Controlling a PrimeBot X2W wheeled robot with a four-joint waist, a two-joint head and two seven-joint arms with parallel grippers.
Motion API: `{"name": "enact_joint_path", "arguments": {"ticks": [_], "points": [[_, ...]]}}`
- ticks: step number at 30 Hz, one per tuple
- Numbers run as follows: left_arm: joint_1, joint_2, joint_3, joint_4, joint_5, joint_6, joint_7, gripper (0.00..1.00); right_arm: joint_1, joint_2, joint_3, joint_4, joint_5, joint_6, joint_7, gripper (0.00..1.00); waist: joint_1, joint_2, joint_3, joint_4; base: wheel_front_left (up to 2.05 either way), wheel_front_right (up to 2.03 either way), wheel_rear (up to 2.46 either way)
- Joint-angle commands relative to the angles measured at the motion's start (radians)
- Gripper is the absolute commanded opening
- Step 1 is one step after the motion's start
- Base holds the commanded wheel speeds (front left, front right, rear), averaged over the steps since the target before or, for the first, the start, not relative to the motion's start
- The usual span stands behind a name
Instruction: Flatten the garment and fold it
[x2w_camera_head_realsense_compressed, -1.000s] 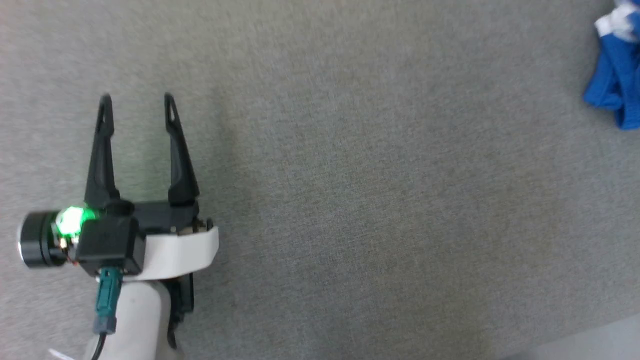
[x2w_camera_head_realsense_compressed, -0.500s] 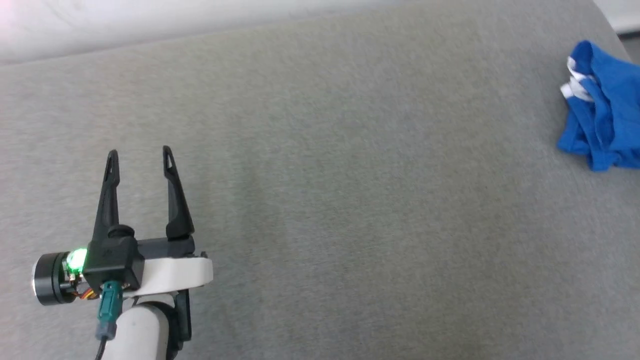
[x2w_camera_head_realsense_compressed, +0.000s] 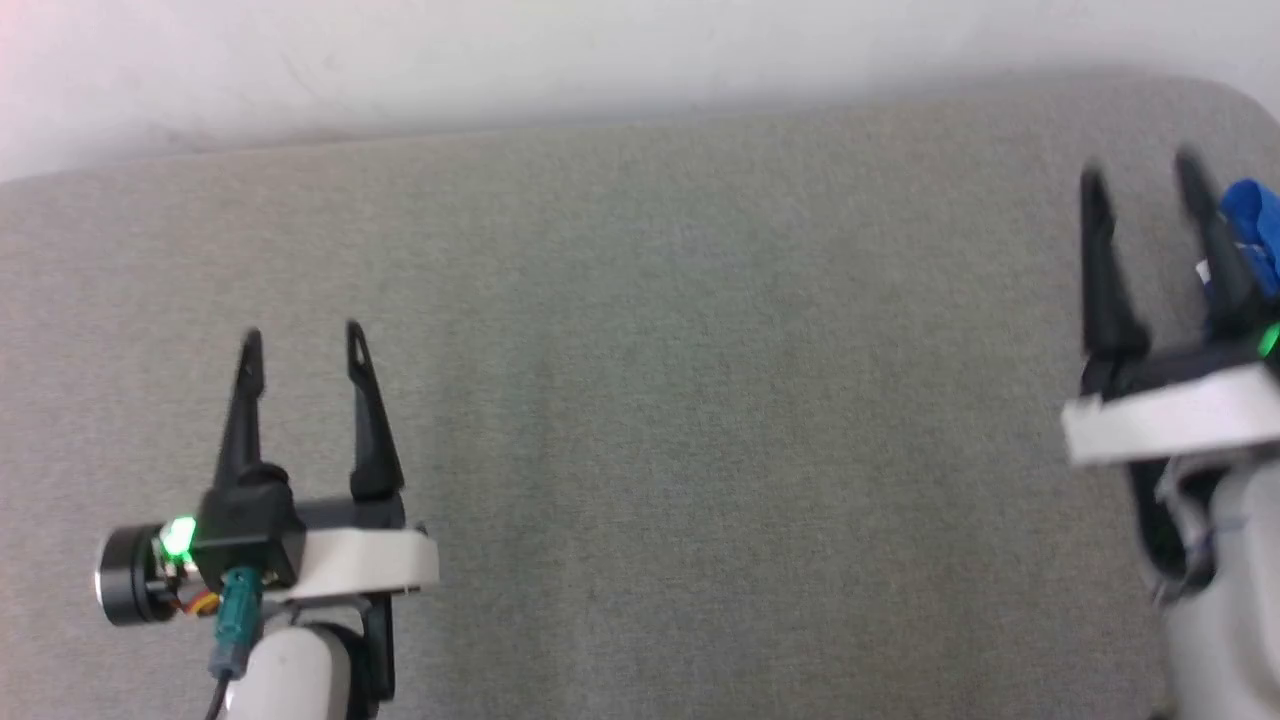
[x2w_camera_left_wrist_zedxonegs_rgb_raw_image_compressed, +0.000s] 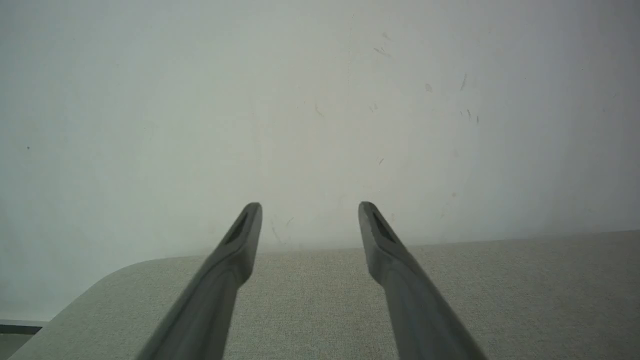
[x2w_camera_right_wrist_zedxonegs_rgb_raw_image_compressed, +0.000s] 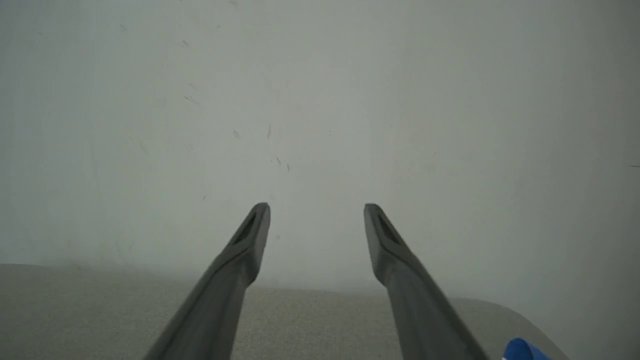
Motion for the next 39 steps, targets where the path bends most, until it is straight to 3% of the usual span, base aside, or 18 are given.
{"name": "enact_joint_path", "arguments": {"ticks": [1, 10, 19, 20, 39], "points": [[0.026, -0.004, 0.001, 0.014, 0.0, -0.011, -0.005, 1.0, 0.049, 0.025, -0.012, 0.005, 0.011, -0.002, -0.004, 1.0, 0.0001, -0.0001, -0.037, 0.025, 0.0, 0.0, 0.0], [0.086, -0.019, -0.008, 0.079, -0.002, -0.049, -0.005, 1.0, 0.269, 0.103, -0.033, -0.026, 0.009, -0.002, -0.004, 1.0, 0.0001, -0.0001, -0.106, 0.026, 0.0, 0.0, 0.0], [0.122, -0.032, -0.008, 0.098, -0.003, -0.072, -0.005, 1.0, 0.393, 0.132, -0.05, -0.103, -0.027, -0.002, -0.004, 1.0, 0.0001, -0.0001, -0.156, 0.029, 0.0, 0.0, 0.0], [0.115, -0.027, -0.009, 0.095, 0.0, -0.069, 0.0, 0.0, 0.386, 0.129, -0.047, -0.098, -0.022, 0.0, 0.001, 0.0, 0.0001, -0.0001, -0.151, 0.028, 0.0, 0.0, 0.0], [0.114, -0.031, -0.001, 0.091, 0.005, -0.087, 0.03, 0.0, 0.384, 0.13, -0.039, -0.098, -0.04, 0.0, 0.03, 0.0, 0.0003, -0.0001, -0.156, 0.029, 0.0, 0.0, 0.0]]}}
